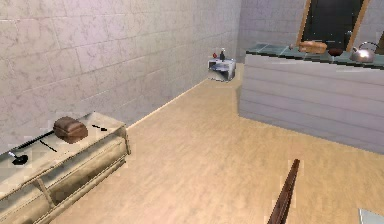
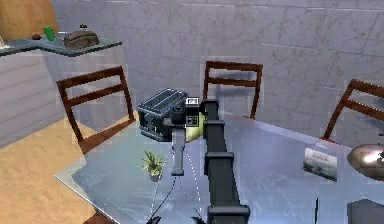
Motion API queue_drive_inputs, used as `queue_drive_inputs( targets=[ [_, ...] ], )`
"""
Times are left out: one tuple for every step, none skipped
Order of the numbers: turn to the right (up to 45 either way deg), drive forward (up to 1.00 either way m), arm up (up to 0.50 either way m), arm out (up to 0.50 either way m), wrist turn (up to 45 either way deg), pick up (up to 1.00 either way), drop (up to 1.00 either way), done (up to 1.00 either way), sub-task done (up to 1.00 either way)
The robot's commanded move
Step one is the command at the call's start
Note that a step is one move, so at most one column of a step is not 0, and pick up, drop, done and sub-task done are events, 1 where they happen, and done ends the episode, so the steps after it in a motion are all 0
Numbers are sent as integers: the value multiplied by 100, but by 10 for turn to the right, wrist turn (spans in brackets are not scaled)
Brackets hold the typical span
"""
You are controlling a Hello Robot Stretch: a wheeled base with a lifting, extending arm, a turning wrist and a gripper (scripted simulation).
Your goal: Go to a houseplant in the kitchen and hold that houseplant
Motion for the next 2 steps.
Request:
queue_drive_inputs(
  targets=[
    [0, 0, 0, 0, 450, 0, 0, 0, 0],
    [0, 0, 0, 0, 450, 0, 0, 0, 0]
  ],
)
